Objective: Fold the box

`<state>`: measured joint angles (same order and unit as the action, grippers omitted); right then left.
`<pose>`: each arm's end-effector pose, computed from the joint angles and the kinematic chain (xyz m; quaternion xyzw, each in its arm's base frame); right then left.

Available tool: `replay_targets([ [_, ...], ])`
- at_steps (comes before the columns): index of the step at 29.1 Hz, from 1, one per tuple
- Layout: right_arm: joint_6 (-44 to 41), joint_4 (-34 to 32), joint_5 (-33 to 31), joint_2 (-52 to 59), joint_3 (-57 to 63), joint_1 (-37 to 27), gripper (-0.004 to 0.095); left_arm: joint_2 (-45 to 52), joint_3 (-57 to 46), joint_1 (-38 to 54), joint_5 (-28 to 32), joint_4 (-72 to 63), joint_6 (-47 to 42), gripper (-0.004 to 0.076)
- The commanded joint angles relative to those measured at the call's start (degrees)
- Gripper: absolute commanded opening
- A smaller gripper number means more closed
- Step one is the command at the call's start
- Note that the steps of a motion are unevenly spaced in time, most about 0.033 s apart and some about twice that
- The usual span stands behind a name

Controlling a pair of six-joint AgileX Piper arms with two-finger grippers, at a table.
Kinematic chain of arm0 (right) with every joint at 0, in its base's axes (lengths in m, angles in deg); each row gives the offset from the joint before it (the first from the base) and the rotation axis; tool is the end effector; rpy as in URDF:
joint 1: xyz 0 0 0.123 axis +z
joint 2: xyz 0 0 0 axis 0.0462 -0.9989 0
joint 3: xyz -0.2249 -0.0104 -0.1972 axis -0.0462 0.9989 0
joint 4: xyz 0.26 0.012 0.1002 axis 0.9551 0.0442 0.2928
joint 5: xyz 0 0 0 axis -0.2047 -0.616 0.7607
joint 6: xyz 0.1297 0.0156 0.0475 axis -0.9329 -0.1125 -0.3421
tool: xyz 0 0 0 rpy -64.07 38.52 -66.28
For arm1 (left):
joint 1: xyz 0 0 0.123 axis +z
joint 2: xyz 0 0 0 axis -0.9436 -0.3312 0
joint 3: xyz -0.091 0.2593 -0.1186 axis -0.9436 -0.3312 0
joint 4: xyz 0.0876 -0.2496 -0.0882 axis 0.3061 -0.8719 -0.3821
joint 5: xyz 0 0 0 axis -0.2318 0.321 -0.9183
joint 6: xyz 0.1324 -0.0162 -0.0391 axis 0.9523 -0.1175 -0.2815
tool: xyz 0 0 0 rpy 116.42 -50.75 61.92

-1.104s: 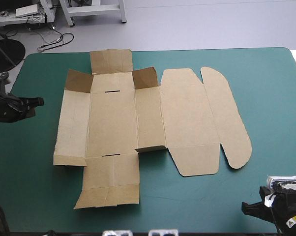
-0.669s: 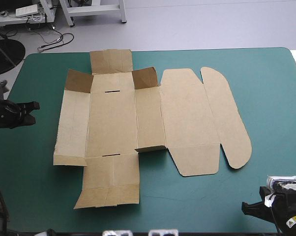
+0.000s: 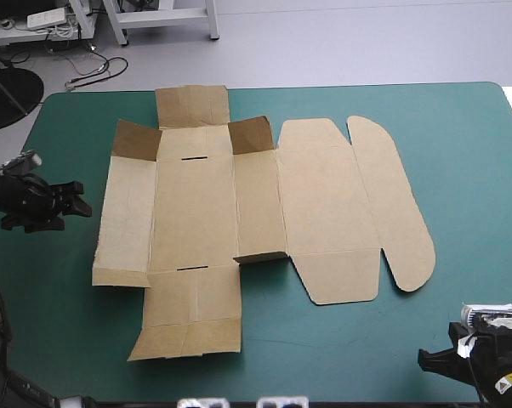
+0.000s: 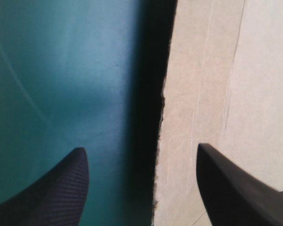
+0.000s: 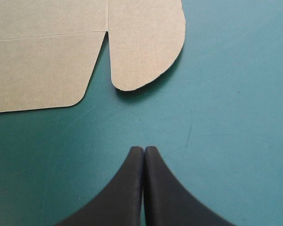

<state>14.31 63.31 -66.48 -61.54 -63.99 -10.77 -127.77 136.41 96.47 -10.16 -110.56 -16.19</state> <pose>0.0800 0.0113 0.2471 0.0023 0.9097 0.0317 0.4140 0.3566 0.1065 0.2410 -0.1107 0.9670 -0.1848 0.1360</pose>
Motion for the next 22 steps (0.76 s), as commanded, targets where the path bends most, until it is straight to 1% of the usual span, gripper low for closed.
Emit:
replay_targets([
  [1, -0.02, 0.26, 3.28, -0.65, -1.49, 0.13, -0.0020, 0.03, 1.78, -4.07, -3.45, -2.95, 1.80, 0.0475],
  [8, -0.02, 0.26, 3.28, -0.65, -1.49, 0.13, -0.0020, -3.48, 1.78, -7.88, -2.78, -2.83, 2.56, 0.0475],
  [13, -0.41, 0.26, 3.28, -0.65, -1.49, 0.13, -0.0019, -4.76, 1.70, -7.88, -2.76, -3.39, 2.56, 0.0475],
  [18, -0.41, 0.26, 3.38, -0.65, -1.49, 0.13, -0.0020, -5.81, 1.55, -7.92, -4.27, -6.42, 2.88, 0.0475],
  [22, -0.41, 0.26, 3.38, -0.65, -1.49, 0.13, -0.0020, -5.98, -0.07, -9.30, -3.70, -6.90, 2.74, 0.0475],
])
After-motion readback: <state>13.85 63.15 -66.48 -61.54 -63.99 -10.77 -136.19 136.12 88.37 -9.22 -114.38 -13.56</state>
